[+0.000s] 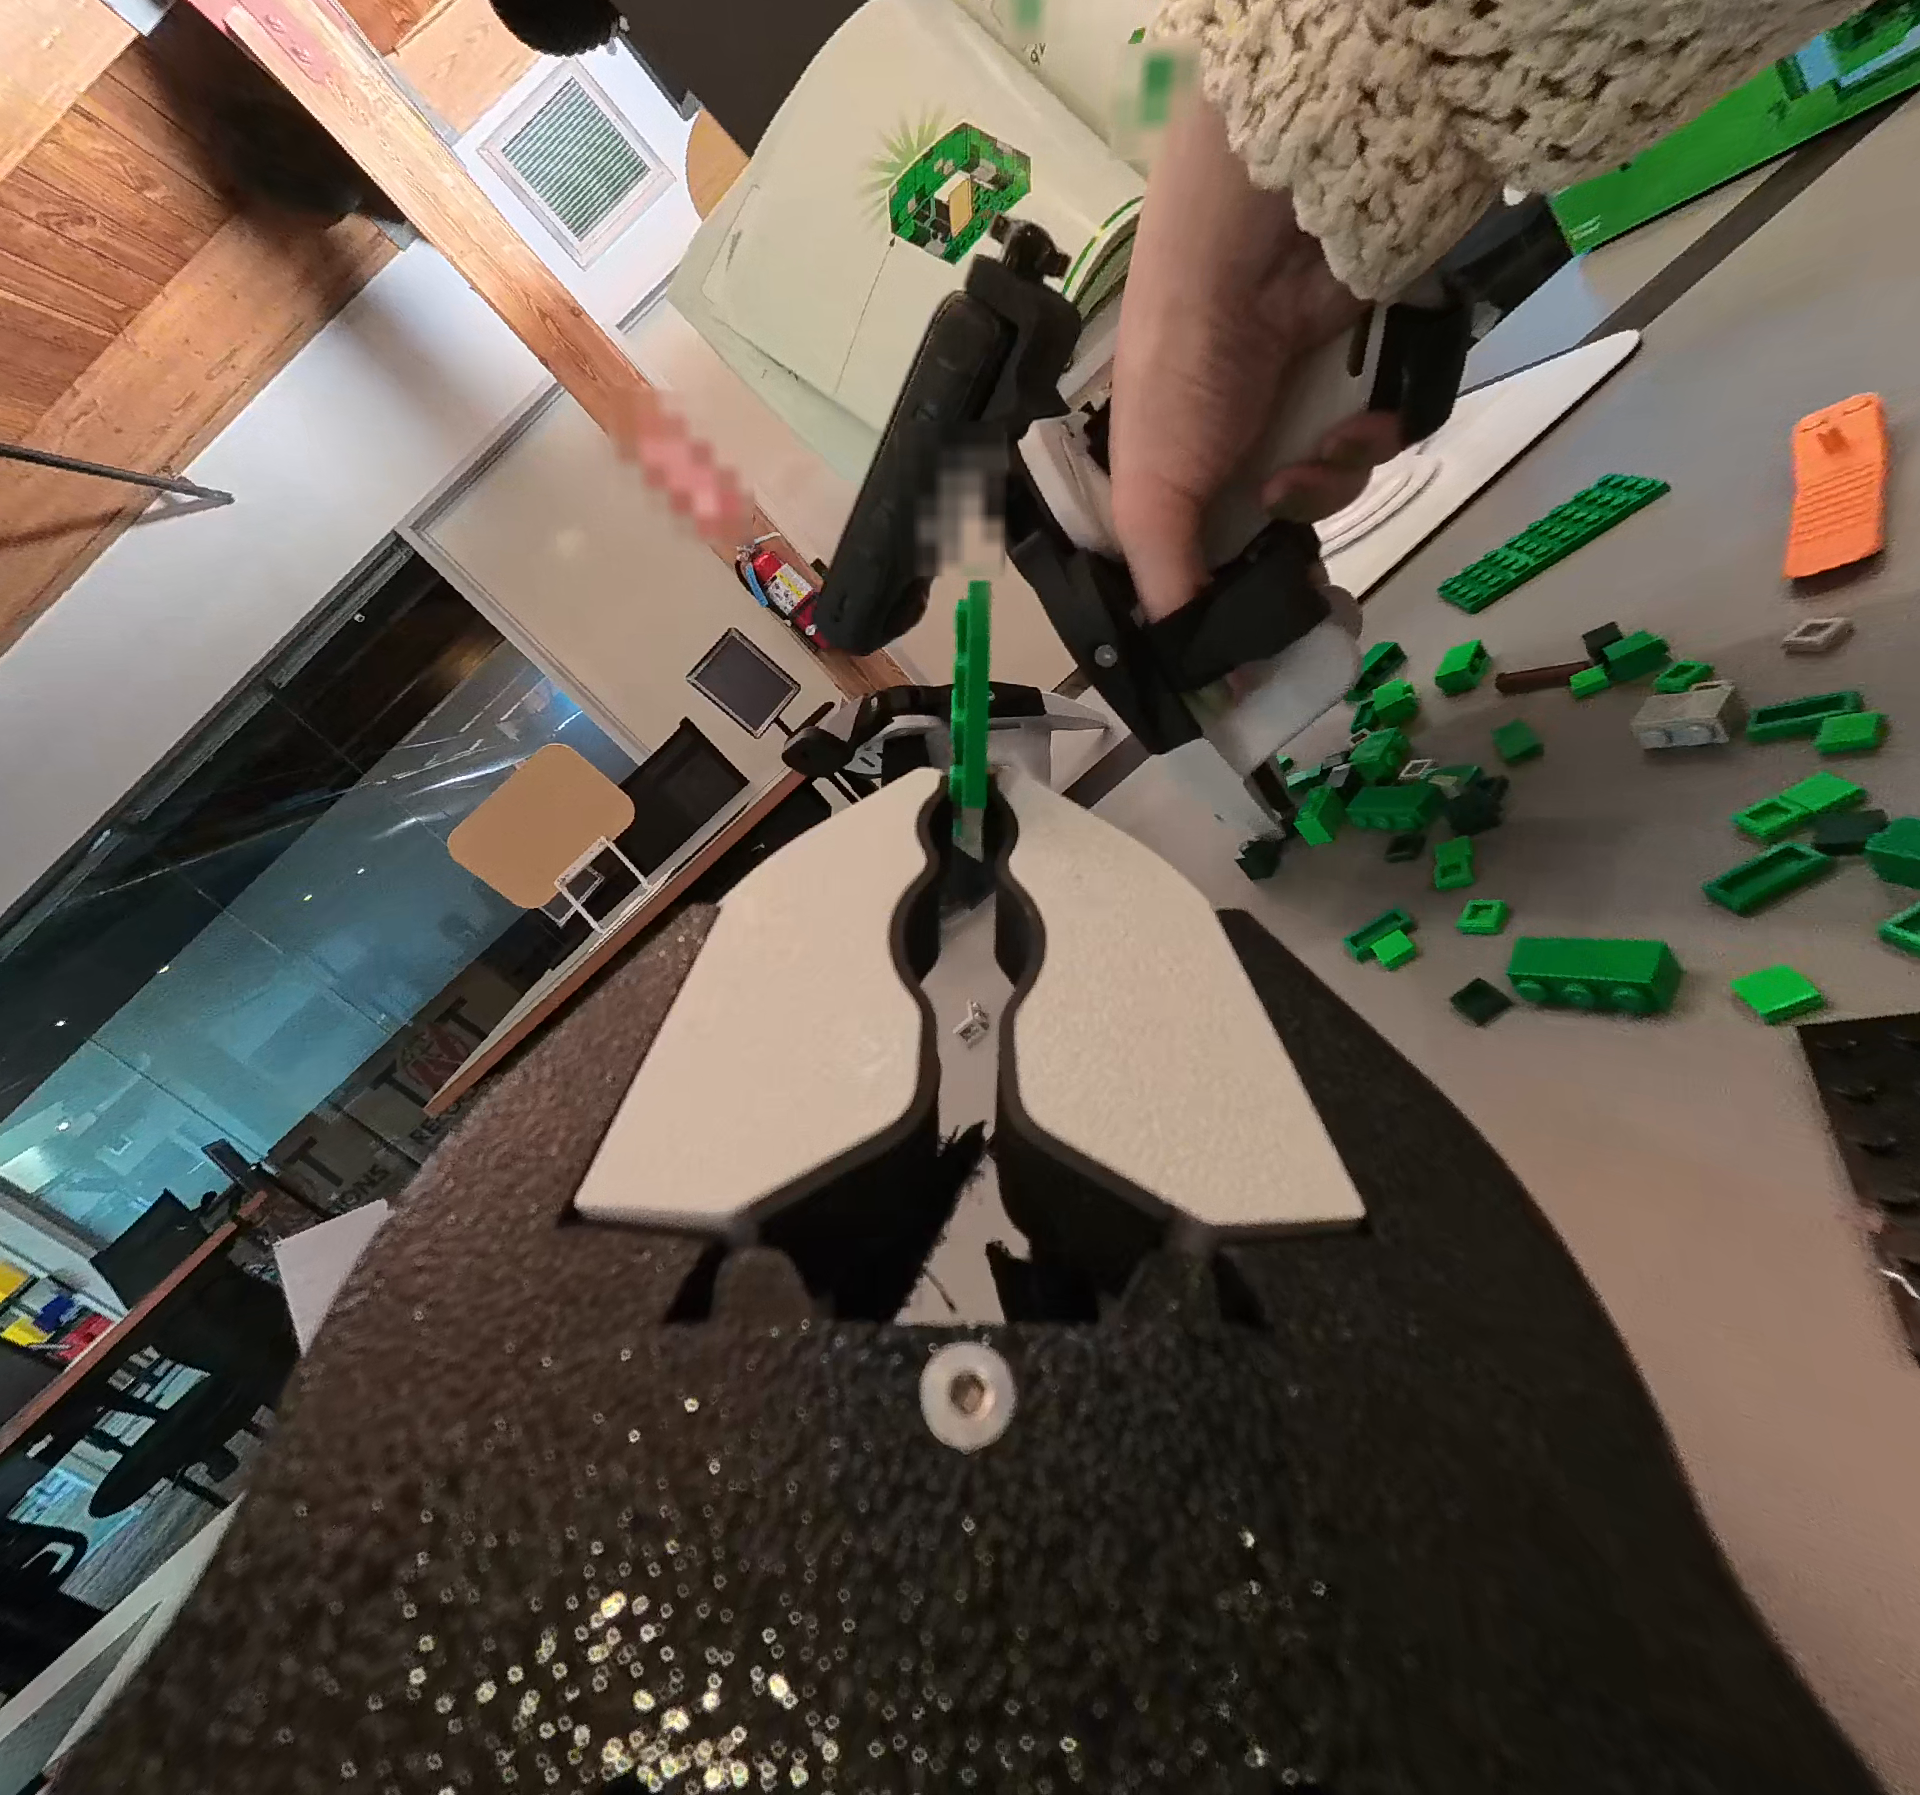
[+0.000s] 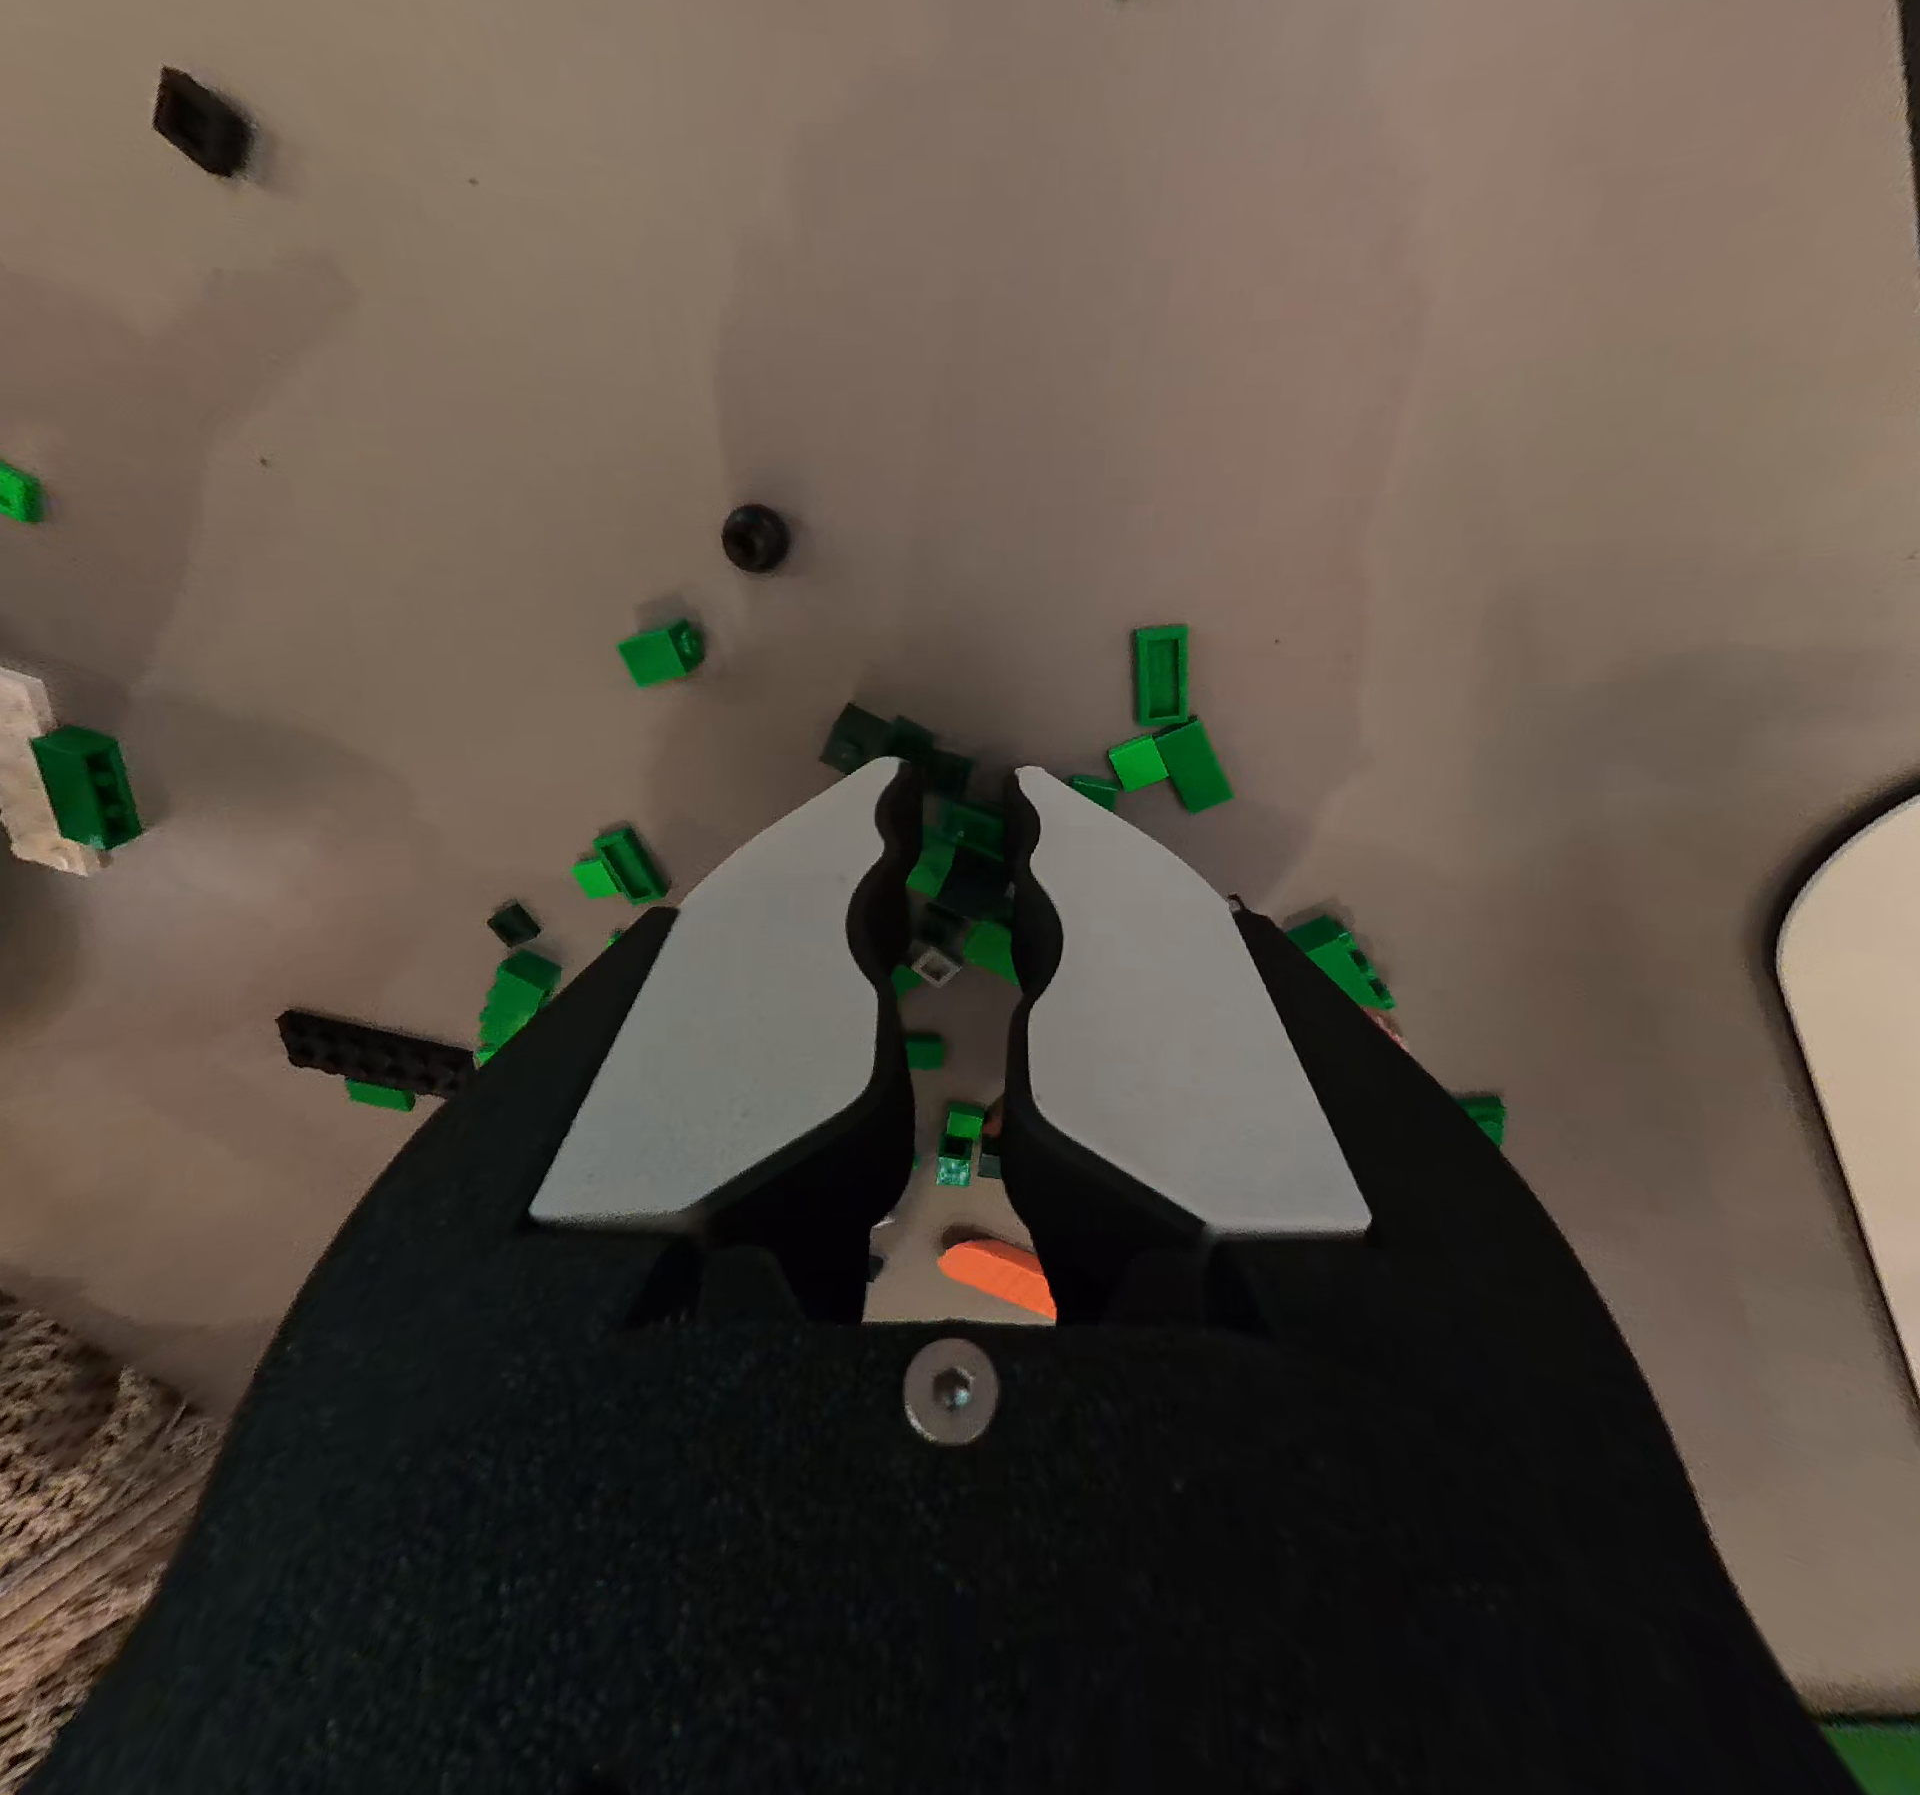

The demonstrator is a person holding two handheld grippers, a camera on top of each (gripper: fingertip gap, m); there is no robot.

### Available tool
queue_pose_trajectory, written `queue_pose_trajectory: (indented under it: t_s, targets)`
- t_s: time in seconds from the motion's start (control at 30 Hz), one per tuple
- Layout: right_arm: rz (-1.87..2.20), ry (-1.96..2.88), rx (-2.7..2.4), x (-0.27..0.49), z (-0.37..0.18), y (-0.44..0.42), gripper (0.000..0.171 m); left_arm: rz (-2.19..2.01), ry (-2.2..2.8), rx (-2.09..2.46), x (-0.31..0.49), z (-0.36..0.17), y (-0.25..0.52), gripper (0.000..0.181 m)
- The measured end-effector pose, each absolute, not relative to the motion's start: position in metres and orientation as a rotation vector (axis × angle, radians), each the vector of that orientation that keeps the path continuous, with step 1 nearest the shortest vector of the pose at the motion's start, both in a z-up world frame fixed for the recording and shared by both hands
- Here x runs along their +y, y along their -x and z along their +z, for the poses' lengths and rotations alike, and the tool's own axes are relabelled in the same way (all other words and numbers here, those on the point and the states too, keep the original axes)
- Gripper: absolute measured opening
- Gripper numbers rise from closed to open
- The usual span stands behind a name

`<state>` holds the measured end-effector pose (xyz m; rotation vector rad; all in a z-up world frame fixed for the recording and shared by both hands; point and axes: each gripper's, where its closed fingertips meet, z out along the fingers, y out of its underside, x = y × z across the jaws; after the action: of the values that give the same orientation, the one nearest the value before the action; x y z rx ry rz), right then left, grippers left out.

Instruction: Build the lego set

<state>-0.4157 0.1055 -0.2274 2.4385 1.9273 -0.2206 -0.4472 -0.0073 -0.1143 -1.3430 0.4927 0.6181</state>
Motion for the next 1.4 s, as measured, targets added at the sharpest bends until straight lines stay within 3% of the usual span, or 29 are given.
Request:
queue_pose_trajectory:
  t_s: [0.17,0.27,0.5,0.67,0.8,0.9,1.4]
  targets:
    - [-0.279,-2.438,1.919,0.105,-0.228,0.418,0.012,0.622,1.343,0.507,-0.007,-0.116,0.445,0.004]
    - [-0.294,-2.439,1.959,0.106,-0.227,0.42,0.0,0.625,1.343,0.518,-0.007,-0.116,0.444,0.004]
    - [-0.582,-2.281,2.405,0.087,-0.184,0.413,0.0,0.639,1.343,0.53,-0.007,-0.116,0.443,0.004]
    - [-0.675,-1.862,2.813,0.07,-0.188,0.408,0.012,0.638,1.349,0.512,-0.007,-0.116,0.445,0.004]
    - [-0.548,-1.677,2.862,0.082,-0.209,0.411,0.014,0.618,1.344,0.492,-0.01,-0.114,0.445,0.004]
    - [-0.542,-1.642,2.853,0.092,-0.213,0.42,0.005,0.597,1.349,0.476,-0.009,-0.114,0.447,0.004]
    - [-0.47,-1.478,2.779,0.096,-0.228,0.42,0.013,0.586,1.353,0.474,-0.008,-0.115,0.446,0.004]
